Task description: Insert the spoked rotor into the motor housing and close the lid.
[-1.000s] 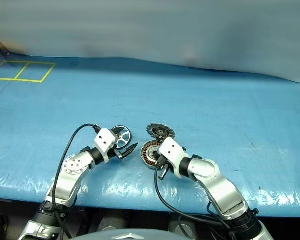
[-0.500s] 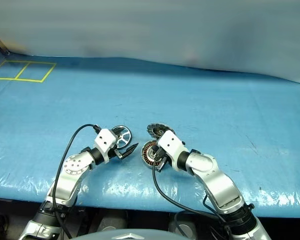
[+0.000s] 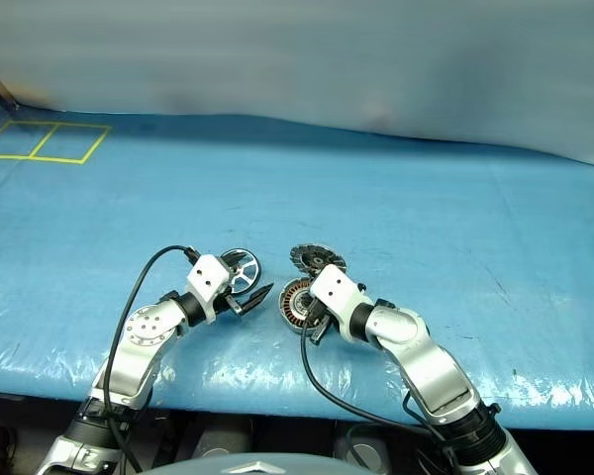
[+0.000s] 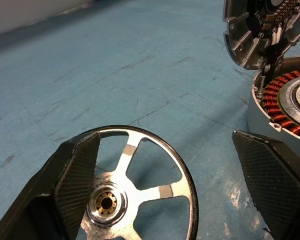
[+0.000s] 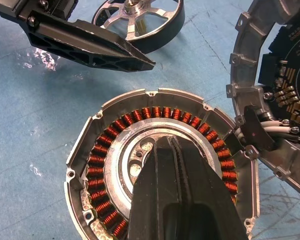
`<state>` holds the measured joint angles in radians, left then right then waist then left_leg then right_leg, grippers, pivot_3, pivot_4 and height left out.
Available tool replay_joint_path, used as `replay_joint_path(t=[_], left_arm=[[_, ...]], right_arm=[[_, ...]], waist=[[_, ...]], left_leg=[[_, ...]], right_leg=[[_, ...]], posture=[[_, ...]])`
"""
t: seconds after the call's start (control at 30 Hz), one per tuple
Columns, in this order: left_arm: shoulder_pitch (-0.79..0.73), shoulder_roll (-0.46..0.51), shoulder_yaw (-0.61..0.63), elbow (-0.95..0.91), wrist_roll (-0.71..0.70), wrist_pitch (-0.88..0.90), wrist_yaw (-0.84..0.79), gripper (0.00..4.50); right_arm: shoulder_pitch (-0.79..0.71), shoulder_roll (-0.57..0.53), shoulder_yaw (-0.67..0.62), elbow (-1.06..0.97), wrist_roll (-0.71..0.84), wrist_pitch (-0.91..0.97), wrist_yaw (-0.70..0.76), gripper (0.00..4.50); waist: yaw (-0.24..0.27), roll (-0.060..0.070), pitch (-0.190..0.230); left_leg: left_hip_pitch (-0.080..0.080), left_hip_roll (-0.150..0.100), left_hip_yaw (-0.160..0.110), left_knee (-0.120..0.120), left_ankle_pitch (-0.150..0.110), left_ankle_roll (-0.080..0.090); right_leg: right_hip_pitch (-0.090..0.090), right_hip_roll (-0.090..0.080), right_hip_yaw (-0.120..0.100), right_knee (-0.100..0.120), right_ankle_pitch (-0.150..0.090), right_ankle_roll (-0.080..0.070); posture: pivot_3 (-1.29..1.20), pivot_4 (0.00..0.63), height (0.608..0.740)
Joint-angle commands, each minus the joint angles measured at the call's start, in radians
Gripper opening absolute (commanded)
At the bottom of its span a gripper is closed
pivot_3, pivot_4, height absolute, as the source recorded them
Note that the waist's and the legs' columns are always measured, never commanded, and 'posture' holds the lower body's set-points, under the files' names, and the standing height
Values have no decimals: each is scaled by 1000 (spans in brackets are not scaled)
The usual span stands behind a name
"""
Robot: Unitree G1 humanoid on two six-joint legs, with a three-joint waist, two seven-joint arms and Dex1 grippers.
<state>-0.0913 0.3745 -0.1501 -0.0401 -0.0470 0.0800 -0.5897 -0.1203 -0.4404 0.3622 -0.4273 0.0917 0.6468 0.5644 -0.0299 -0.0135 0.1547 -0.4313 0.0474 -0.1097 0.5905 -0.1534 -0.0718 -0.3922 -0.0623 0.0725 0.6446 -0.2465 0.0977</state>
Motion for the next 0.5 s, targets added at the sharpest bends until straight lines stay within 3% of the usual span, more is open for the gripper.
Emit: replay_joint_path(t=[0.03, 0.27, 0.4, 0.5], left_arm=[[0, -1, 24, -44, -36, 1, -9, 4500], [0, 79, 101, -187, -196, 108, -119, 4500], [-58, 234, 165, -176, -212, 157, -209, 4500], [-95, 359, 139, -130, -170, 172, -289, 4500]], right_arm=[[14, 16, -37, -20, 46, 1, 12, 40], [30, 30, -99, -77, 137, 5, 36, 40], [37, 25, -92, -77, 140, -5, 30, 40], [42, 31, -85, -75, 136, -15, 21, 40]], waist=[[0, 0, 0], [-5, 0, 1], [-7, 0, 1], [-7, 1, 2]], left_leg=[[0, 0, 0, 0, 0, 0], [-2, 0, 0, 0, 0, 0], [-1, 0, 0, 0, 0, 0], [-1, 1, 0, 0, 0, 0]], right_leg=[[0, 0, 0, 0, 0, 0], [-1, 0, 0, 0, 0, 0], [-1, 0, 0, 1, 0, 0], [-3, 0, 0, 0, 0, -1]], posture=[[0, 150, 740], [0, 150, 740], [0, 150, 740], [0, 150, 740]])
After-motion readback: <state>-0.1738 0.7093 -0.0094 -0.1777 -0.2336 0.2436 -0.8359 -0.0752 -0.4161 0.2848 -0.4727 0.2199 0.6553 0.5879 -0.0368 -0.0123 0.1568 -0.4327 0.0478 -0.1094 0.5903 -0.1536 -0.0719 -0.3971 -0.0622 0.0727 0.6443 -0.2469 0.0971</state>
